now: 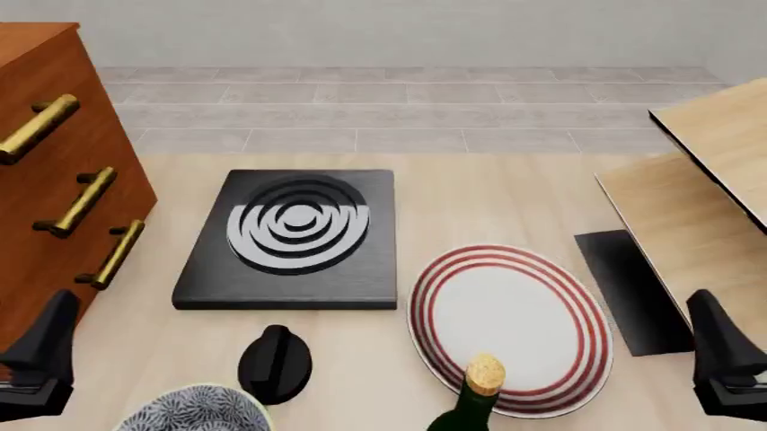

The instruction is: Put the bowl on the top of the cabinet.

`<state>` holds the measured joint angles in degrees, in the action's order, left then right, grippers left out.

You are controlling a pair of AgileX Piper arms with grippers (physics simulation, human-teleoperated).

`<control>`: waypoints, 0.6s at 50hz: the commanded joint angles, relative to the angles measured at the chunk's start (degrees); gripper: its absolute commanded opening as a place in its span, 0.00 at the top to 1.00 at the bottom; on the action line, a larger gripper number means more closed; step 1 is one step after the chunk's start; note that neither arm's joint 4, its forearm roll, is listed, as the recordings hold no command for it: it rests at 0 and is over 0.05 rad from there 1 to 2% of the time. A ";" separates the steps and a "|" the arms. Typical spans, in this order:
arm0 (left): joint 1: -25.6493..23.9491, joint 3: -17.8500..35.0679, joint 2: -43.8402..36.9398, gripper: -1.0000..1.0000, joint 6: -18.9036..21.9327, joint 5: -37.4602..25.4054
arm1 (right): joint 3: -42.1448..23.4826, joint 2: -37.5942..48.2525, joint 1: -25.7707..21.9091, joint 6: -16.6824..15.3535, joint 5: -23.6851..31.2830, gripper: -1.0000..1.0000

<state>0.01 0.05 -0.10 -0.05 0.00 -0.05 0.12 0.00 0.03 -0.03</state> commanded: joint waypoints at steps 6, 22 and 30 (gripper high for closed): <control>-0.09 0.06 -0.30 0.00 -0.38 -0.21 | -0.11 0.69 0.32 0.51 -0.37 0.00; -0.88 -0.01 -0.16 0.00 -0.31 -0.76 | 0.01 0.33 0.67 1.10 0.08 0.00; -1.58 0.21 -0.15 0.00 -1.72 -0.28 | 0.03 0.05 0.81 1.19 0.35 0.00</control>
<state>-0.86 0.11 -0.32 -0.87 -0.35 -0.05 0.35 0.63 1.01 0.10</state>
